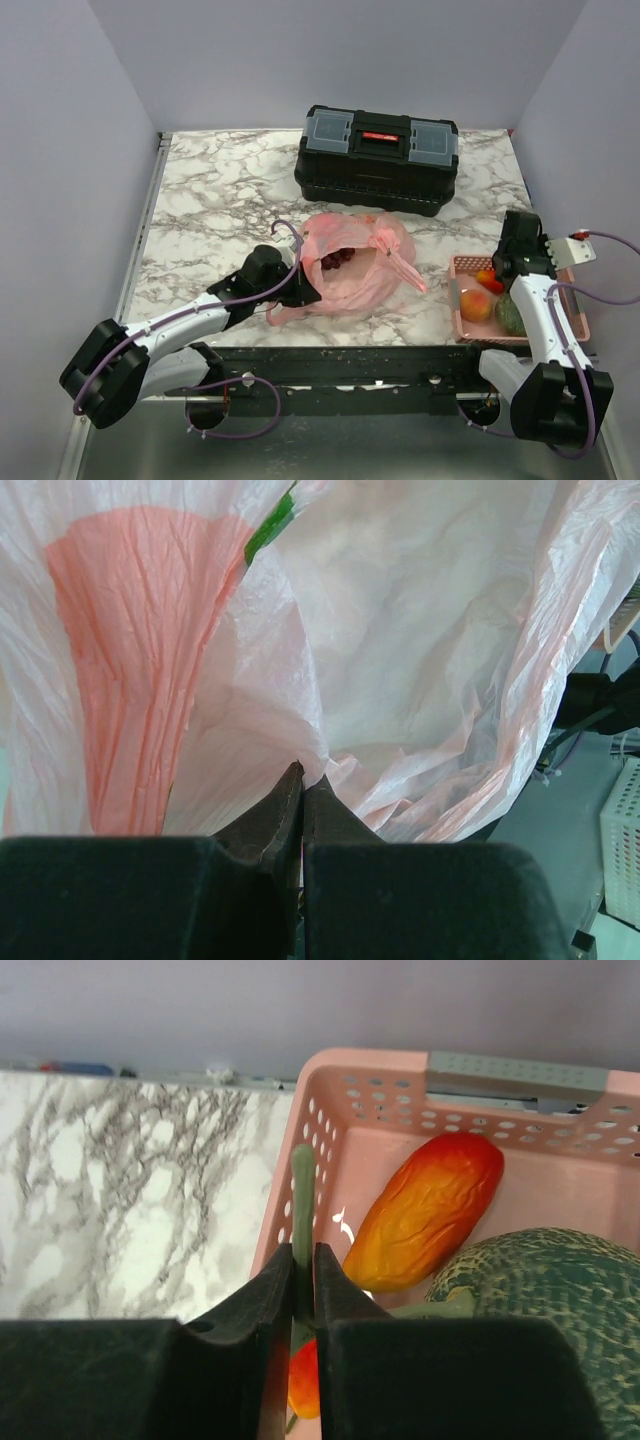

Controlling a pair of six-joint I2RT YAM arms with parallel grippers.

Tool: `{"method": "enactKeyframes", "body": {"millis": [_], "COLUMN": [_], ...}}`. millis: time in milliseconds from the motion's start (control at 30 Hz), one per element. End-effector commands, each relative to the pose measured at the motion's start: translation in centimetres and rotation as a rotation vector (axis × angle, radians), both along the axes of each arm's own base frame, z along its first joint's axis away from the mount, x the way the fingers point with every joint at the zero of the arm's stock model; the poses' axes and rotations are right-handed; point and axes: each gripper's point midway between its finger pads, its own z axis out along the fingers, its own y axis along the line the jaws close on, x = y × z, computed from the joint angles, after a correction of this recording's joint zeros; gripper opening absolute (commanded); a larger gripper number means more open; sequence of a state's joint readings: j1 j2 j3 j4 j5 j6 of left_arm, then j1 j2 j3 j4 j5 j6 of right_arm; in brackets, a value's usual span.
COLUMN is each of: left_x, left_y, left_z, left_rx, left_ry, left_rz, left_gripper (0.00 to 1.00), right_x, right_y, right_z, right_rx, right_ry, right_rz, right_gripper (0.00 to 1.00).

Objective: Take the fake fruits out of the plastic bag
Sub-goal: Place the fake fruit in the bin, then take out the fake fruit from the plastic bag.

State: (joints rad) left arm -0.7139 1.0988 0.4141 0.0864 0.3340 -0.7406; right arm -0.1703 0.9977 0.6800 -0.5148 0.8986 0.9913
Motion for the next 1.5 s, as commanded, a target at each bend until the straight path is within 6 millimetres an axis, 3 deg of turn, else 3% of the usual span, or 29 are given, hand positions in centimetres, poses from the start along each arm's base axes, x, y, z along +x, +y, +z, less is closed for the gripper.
{"method": "enactKeyframes", "body": {"millis": [0,167,333,433,567,700,833,967,1100,1200,1333,1467], "left_x": [-0.4,-0.2,0.0,0.0,-0.1,-0.2,-0.2,-0.1,0.1,0.1,0.3,0.5], "left_y": [0.1,-0.2,-0.7,-0.8,-0.9,-1.1,-1.2,-1.1,-1.0,-1.0,-1.0,-1.0], "left_z": [0.2,0.6,1.1,1.1,1.2,1.2,1.4,1.3,1.1,1.1,1.1,1.5], "left_rx": [-0.007,-0.014,-0.034,-0.04,-0.051,-0.058,-0.067,-0.059,-0.052,-0.048,-0.046,-0.039], "left_ry": [-0.016,-0.025,-0.036,-0.041,-0.051,-0.052,-0.05,-0.037,-0.021,-0.01,-0.007,-0.001], "left_rz": [-0.018,-0.024,-0.039,-0.047,-0.058,-0.065,-0.066,-0.053,-0.035,-0.025,-0.012,-0.002], "left_gripper": [0.0,0.0,0.0,0.0,0.0,0.0,0.0,0.0,0.0,0.0,0.0,0.0], "right_x": [0.4,0.6,2.1,3.9,6.4,8.7,10.2,10.7,9.7,8.5,5.4,3.6], "right_y": [1.0,0.7,1.7,3.5,7.4,11.9,15.9,23.0,31.0,35.5,42.4,46.5], "right_z": [-1.4,1.5,5.8,8.1,10.2,10.7,9.4,9.6,8.8,8.6,8.6,6.5], "right_rx": [0.065,0.009,-0.022,-0.002,0.057,0.153,0.207,0.138,0.132,0.095,-0.008,0.015], "right_ry": [-0.016,-0.059,-0.152,-0.2,-0.269,-0.291,-0.184,-0.124,-0.075,-0.083,-0.15,-0.206], "right_rz": [0.042,0.086,0.222,0.366,0.624,0.893,1.035,1.192,1.373,1.477,1.729,1.916], "right_gripper": [0.21,0.53,0.73,0.78,0.87,0.9,0.91,0.93,0.93,0.93,0.92,0.81]}}
